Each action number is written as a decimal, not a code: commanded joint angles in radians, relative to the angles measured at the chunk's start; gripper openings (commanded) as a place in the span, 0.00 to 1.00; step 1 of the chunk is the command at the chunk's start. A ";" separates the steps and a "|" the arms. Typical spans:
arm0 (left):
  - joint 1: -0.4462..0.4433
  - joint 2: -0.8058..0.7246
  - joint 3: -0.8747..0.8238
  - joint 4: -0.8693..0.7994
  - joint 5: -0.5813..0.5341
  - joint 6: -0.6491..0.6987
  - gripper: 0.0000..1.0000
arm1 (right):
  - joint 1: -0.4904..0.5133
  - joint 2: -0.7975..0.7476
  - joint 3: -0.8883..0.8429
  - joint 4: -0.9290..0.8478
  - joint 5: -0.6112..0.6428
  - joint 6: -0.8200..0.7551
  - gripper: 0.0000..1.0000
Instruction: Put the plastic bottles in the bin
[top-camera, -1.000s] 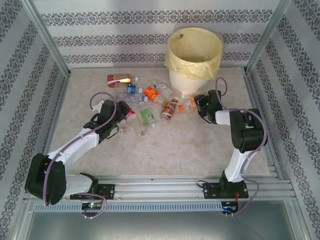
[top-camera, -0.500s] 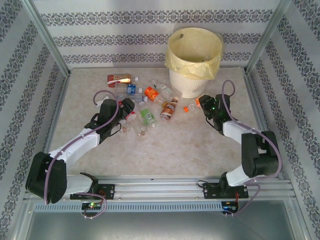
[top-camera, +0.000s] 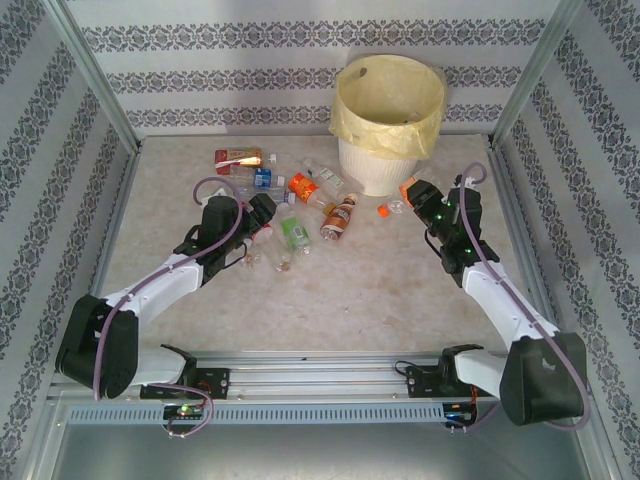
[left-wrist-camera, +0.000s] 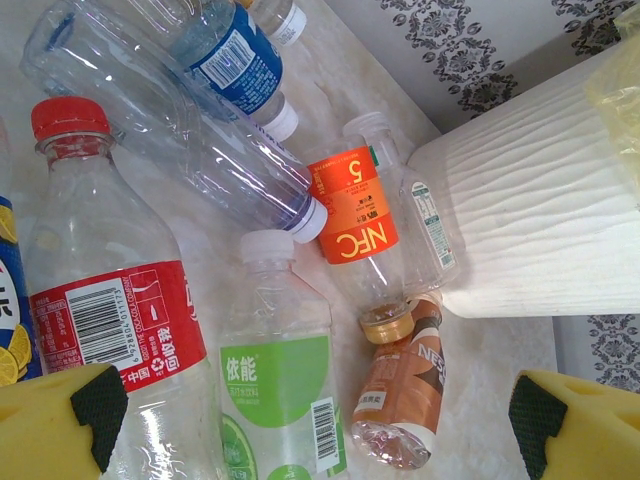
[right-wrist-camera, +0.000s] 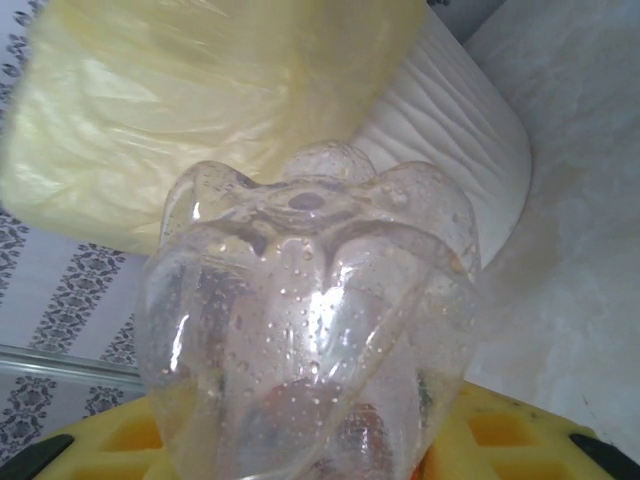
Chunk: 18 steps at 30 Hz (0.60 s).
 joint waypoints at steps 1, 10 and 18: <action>0.012 0.006 0.004 0.042 0.011 0.008 0.99 | 0.013 -0.037 0.078 -0.027 0.015 -0.062 0.43; 0.012 -0.001 -0.003 0.039 0.003 0.000 0.99 | 0.019 0.049 0.313 0.007 -0.063 -0.122 0.44; 0.012 -0.026 -0.011 0.020 -0.010 0.005 0.99 | 0.014 0.276 0.617 -0.010 -0.168 -0.209 0.44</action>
